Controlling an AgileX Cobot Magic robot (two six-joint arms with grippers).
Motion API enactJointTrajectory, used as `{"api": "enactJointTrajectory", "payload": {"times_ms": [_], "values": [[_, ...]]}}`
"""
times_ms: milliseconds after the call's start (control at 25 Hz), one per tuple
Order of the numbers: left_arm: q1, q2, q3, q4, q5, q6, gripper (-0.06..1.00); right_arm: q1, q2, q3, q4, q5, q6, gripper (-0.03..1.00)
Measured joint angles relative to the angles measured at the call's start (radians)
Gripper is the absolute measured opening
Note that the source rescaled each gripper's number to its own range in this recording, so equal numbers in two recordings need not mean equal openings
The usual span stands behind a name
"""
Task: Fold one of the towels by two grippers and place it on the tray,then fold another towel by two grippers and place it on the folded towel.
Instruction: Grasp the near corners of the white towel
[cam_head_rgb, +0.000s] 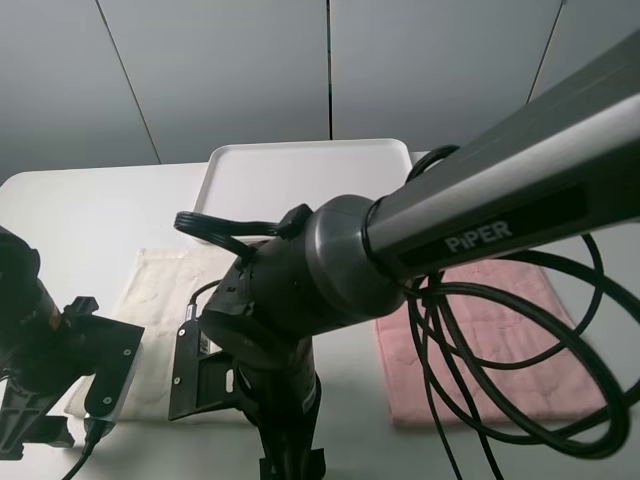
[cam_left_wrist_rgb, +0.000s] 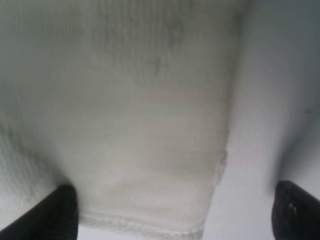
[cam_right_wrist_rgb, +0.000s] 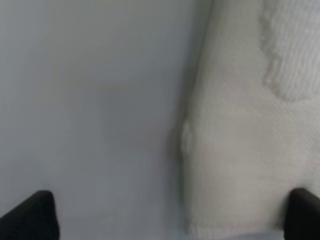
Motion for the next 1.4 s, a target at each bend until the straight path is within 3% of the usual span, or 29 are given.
{"api": "enactJointTrajectory", "payload": {"times_ms": [240,480,960,1160,1240,1400], "values": [[0.0,0.0,0.0,0.0,0.0,0.0,1.0,0.0,0.0,0.0,-0.013,-0.046,0.046,0.55],[0.0,0.0,0.0,0.0,0.0,0.0,1.0,0.0,0.004,0.0,-0.086,-0.087,0.134,0.04],[0.0,0.0,0.017,0.008,-0.041,-0.013,1.0,0.0,0.004,0.0,-0.097,-0.083,0.149,0.0],[0.0,0.0,0.034,0.079,-0.106,-0.105,0.97,0.0,0.006,-0.002,-0.097,-0.081,0.149,0.0],[0.0,0.0,0.034,0.088,-0.111,-0.116,0.86,0.0,0.006,-0.002,-0.097,-0.081,0.151,0.0],[0.0,0.0,0.034,0.101,-0.115,-0.104,0.43,0.0,0.006,-0.002,-0.097,-0.079,0.157,0.0]]}}
